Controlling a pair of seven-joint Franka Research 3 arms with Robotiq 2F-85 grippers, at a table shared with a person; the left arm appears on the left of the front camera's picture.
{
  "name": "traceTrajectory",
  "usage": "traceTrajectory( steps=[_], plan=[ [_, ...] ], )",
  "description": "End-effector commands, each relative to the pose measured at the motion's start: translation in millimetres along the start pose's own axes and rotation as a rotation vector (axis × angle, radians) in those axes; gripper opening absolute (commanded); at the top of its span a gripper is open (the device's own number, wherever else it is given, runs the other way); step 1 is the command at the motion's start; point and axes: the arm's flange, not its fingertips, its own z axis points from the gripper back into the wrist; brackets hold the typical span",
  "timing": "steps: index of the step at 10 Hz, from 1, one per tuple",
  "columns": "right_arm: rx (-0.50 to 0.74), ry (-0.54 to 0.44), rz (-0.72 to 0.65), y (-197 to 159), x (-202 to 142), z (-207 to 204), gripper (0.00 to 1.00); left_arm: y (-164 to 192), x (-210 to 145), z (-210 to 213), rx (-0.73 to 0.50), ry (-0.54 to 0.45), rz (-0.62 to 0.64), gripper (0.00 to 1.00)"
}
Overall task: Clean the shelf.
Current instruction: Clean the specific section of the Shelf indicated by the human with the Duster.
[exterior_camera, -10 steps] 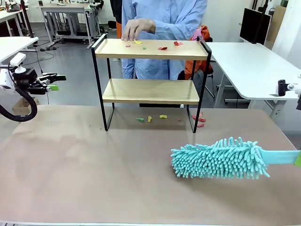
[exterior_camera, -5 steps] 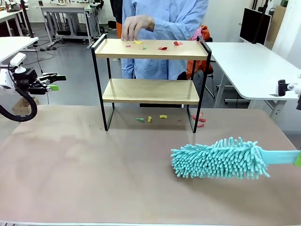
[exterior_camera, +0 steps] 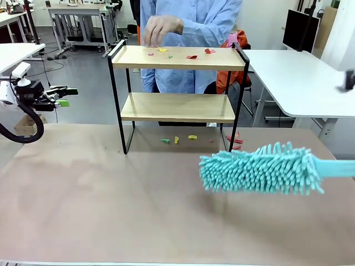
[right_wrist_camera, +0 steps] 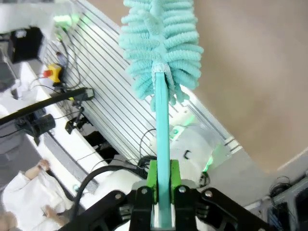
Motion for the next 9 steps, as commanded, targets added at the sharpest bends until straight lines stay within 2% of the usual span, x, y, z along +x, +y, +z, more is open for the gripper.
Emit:
traceTrajectory(
  steps=[1,2,5,6,8,9],
  plan=[
    [0.02,-0.081,-0.044,42.0,-8.6,39.9,0.13,-1.5,2.3,-1.8,0.005,-0.002,-0.014,1.0],
    [0.046,-0.161,-0.05,64.4,-7.3,59.2,0.13,-1.5,2.3,-1.8,0.005,-0.002,-0.014,1.0],
    [0.134,-0.396,-0.212,144.6,16.6,102.2,0.13,-1.5,2.3,-1.8,0.005,-0.002,-0.014,1.0],
    [0.161,-0.481,-0.27,168.3,33.9,111.7,0.13,-1.5,2.3,-1.8,0.005,-0.002,-0.014,1.0],
    [0.239,-0.568,-0.349,215.2,80.5,118.2,0.13,-1.5,2.3,-1.8,0.005,-0.002,-0.014,1.0],
    [0.238,-0.636,-0.455,233.3,109.4,117.4,0.13,-1.5,2.3,-1.8,0.005,-0.002,-0.014,1.0]
  ],
)
